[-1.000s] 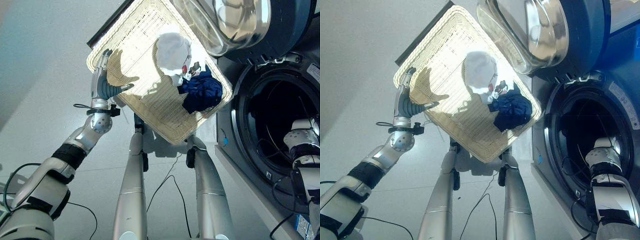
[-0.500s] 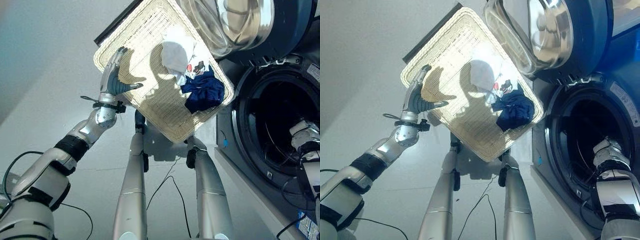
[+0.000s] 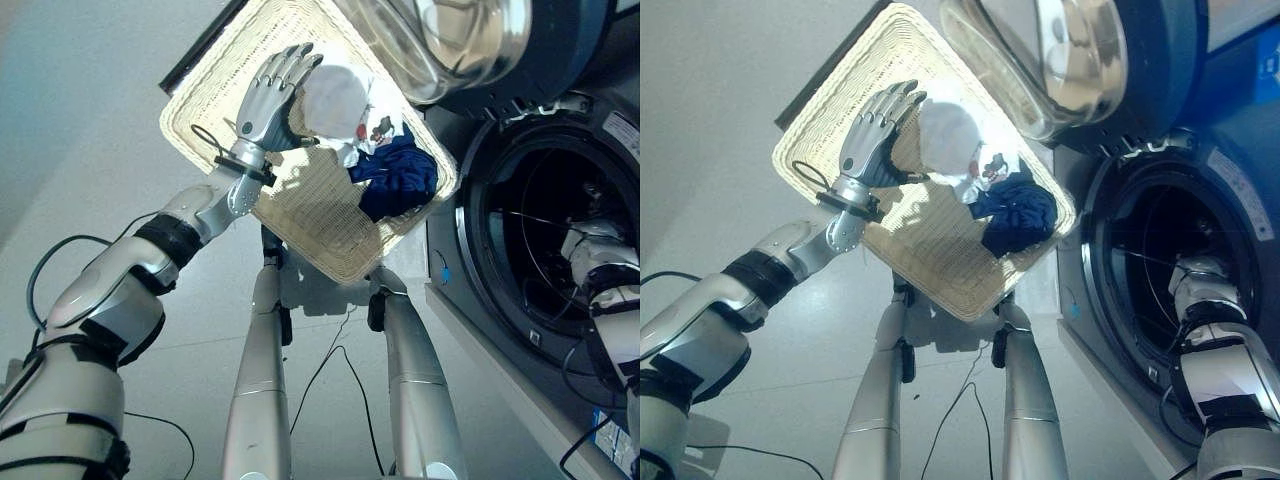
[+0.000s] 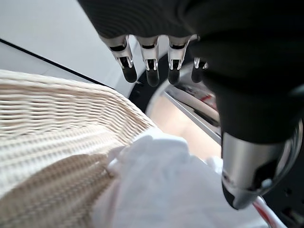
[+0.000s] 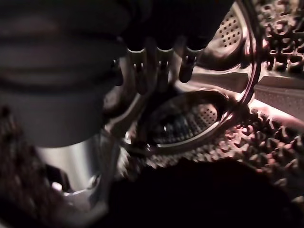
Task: Put the clothes into the washing machine.
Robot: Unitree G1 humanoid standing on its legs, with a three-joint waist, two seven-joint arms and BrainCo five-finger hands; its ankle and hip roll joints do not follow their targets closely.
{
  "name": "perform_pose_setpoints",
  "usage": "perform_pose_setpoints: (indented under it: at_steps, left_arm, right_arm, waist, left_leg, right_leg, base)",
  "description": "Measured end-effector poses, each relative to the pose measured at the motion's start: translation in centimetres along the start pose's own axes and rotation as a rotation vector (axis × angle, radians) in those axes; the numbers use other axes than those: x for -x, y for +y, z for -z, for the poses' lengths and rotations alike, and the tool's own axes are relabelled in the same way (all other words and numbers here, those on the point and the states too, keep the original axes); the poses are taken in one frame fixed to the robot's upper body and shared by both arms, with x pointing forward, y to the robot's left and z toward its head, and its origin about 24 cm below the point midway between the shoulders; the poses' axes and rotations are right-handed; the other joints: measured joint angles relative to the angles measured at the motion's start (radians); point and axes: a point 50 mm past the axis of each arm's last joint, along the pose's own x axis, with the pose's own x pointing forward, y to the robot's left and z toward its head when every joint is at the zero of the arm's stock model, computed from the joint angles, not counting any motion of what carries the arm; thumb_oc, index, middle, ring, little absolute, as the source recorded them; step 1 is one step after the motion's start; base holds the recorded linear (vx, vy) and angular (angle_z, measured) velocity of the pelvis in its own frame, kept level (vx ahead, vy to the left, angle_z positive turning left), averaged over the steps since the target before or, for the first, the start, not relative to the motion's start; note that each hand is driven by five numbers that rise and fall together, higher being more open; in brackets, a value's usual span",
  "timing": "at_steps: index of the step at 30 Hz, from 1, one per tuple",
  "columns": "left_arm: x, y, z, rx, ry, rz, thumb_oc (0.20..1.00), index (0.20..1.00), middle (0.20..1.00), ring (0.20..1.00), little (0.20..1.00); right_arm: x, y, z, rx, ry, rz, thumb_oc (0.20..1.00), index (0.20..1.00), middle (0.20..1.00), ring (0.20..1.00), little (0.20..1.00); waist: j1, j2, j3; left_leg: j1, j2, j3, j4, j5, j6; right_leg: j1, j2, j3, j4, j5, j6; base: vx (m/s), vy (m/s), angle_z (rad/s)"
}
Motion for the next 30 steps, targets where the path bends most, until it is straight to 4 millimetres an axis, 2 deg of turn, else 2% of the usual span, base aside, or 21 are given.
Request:
perform_pose_setpoints:
  at_steps: [4, 7, 10, 13, 15, 18, 24, 30]
  left_arm:
    - [-0.8, -1.1, -0.7, -0.067, -0.033, 0.068, 1.0, 1.0, 1.0, 1.0, 1.0]
    - [-1.2, -1.5, -1.3, -0.101, -0.075, 0.11, 1.0, 1.0, 1.0, 1.0, 1.0]
    - [-1.4, -1.9, -1.0, -0.14, -0.065, 0.167, 1.0, 1.0, 1.0, 1.0, 1.0]
    - [-1.6, -2.1, -1.2, -0.141, -0.069, 0.183, 1.0, 1.0, 1.0, 1.0, 1.0]
    - [-1.7, -2.4, -1.1, -0.167, -0.064, 0.229, 1.0, 1.0, 1.0, 1.0, 1.0]
    - [-1.8, -2.7, -0.6, -0.197, -0.025, 0.281, 1.0, 1.0, 1.0, 1.0, 1.0]
    - [-1.7, -2.7, 0.8, -0.239, 0.058, 0.342, 1.0, 1.0, 1.0, 1.0, 1.0]
    - [-1.6, -2.7, 1.2, -0.246, 0.076, 0.337, 1.0, 1.0, 1.0, 1.0, 1.0]
  right_arm:
    - [1.0, 1.3, 1.2, 0.058, -0.004, -0.065, 1.0, 1.0, 1.0, 1.0, 1.0]
    - [1.5, 2.1, 1.5, 0.08, -0.017, -0.109, 1.0, 1.0, 1.0, 1.0, 1.0]
    - [2.7, 3.6, 1.9, 0.088, -0.029, -0.175, 1.0, 1.0, 1.0, 1.0, 1.0]
    - [3.1, 4.0, 2.2, 0.094, -0.026, -0.196, 1.0, 1.0, 1.0, 1.0, 1.0]
    - [3.8, 4.6, 3.1, 0.092, -0.022, -0.225, 1.0, 1.0, 1.0, 1.0, 1.0]
    - [4.4, 4.9, 3.8, 0.085, -0.024, -0.246, 1.0, 1.0, 1.0, 1.0, 1.0]
    - [4.8, 5.4, 3.2, 0.036, -0.081, -0.275, 1.0, 1.0, 1.0, 1.0, 1.0]
    - [5.1, 5.7, 2.6, 0.021, -0.115, -0.273, 1.0, 1.0, 1.0, 1.0, 1.0]
  waist:
    - [-0.028, 0.0, 0.0]
    - [-0.03, 0.0, 0.0]
    - [-0.054, 0.0, 0.0]
    - [-0.056, 0.0, 0.0]
    - [-0.06, 0.0, 0.0]
    - [-0.066, 0.001, -0.001]
    - [-0.08, 0.001, -0.001]
    - [-0.08, 0.001, -0.002]
  left_leg:
    - [0.0, 0.003, 0.009, 0.002, -0.001, 0.0]
    - [-0.001, 0.004, 0.036, 0.001, -0.007, 0.002]
    - [-0.007, 0.007, 0.046, 0.001, -0.007, 0.002]
    - [-0.01, 0.008, 0.055, -0.001, -0.007, 0.002]
    - [-0.01, 0.011, 0.057, -0.005, -0.008, 0.001]
    - [-0.012, 0.014, 0.06, -0.006, -0.009, -0.001]
    - [-0.015, 0.017, 0.081, -0.005, -0.012, -0.001]
    - [-0.015, 0.019, 0.084, -0.005, -0.013, -0.002]
  right_leg:
    - [-0.005, 0.004, 0.011, -0.003, 0.003, 0.001]
    - [-0.023, 0.008, 0.038, -0.002, 0.007, 0.009]
    - [-0.032, 0.012, 0.045, -0.003, 0.007, 0.009]
    - [-0.041, 0.014, 0.054, -0.003, 0.008, 0.008]
    - [-0.044, 0.018, 0.055, -0.002, 0.011, 0.003]
    - [-0.048, 0.02, 0.056, -0.002, 0.01, 0.005]
    - [-0.062, 0.022, 0.07, 0.003, 0.008, 0.008]
    - [-0.065, 0.026, 0.075, 0.003, 0.009, 0.007]
  base:
    - [-0.01, 0.053, -0.06]
    - [-0.01, 0.058, -0.15]
    - [0.0, 0.037, -0.06]
    - [0.0, 0.033, -0.07]
    - [0.0, 0.018, -0.02]
    - [0.0, 0.011, -0.01]
    - [0.0, 0.008, -0.03]
    - [0.0, 0.003, -0.01]
